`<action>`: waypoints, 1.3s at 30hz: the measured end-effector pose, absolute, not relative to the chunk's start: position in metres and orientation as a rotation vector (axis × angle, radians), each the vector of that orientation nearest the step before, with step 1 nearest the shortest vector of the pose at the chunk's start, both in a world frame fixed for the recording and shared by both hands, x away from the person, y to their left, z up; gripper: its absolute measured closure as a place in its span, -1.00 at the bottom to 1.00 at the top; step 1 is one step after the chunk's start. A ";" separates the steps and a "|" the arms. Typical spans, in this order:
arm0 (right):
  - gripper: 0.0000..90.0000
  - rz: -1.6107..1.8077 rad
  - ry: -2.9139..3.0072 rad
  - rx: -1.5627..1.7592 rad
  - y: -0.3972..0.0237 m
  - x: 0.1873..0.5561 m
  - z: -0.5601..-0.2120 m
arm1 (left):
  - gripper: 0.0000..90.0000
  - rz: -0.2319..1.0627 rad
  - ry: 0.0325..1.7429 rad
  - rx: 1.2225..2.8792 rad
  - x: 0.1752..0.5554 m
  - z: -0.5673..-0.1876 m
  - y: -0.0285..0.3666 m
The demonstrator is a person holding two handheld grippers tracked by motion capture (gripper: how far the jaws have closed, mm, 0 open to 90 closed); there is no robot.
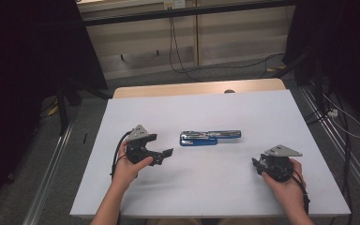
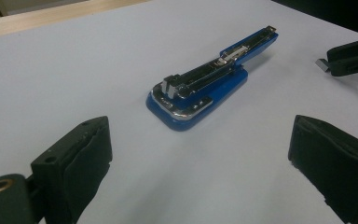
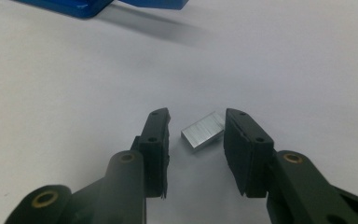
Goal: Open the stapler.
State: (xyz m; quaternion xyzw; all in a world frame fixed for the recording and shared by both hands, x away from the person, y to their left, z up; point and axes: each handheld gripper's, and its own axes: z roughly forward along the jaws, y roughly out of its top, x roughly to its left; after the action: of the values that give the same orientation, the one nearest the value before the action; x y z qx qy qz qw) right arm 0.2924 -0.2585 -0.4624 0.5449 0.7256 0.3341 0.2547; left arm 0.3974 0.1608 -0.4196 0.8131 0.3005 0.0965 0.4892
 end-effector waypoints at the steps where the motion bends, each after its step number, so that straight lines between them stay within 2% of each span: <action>1: 0.34 0.912 1.971 1.484 -0.258 0.293 -0.463 | -0.85 0.238 0.732 1.978 0.398 -0.420 0.161; 4: 0.28 0.895 1.971 1.485 -0.257 0.295 -0.465 | -0.85 0.244 0.731 1.988 0.398 -0.420 0.161; 8: 0.32 0.900 1.963 1.501 -0.257 0.297 -0.465 | -0.85 0.237 0.727 1.979 0.397 -0.419 0.160; 19: 0.69 0.895 1.960 1.508 -0.265 0.297 -0.464 | -0.85 0.241 0.728 1.976 0.397 -0.419 0.161; 23: 0.71 0.910 1.958 1.518 -0.269 0.296 -0.464 | -0.85 0.244 0.725 1.978 0.397 -0.419 0.161; 29: 0.59 0.923 1.950 1.526 -0.269 0.299 -0.464 | -0.85 0.238 0.729 1.980 0.397 -0.419 0.161; 32: 0.61 0.925 1.948 1.535 -0.270 0.301 -0.465 | -0.85 0.241 0.728 1.978 0.397 -0.419 0.161; 36: 0.75 0.907 1.960 1.526 -0.271 0.302 -0.464 | -0.85 0.240 0.730 1.981 0.397 -0.419 0.161; 39: 0.75 0.916 1.969 1.530 -0.273 0.303 -0.464 | -0.85 0.240 0.728 1.981 0.397 -0.419 0.161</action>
State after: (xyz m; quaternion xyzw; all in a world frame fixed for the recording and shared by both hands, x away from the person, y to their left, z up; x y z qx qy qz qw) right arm 0.3028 -0.2732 -0.4642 0.5591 0.7194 0.3348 0.2404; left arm 0.3969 0.1608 -0.4192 0.8144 0.2993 0.0987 0.4872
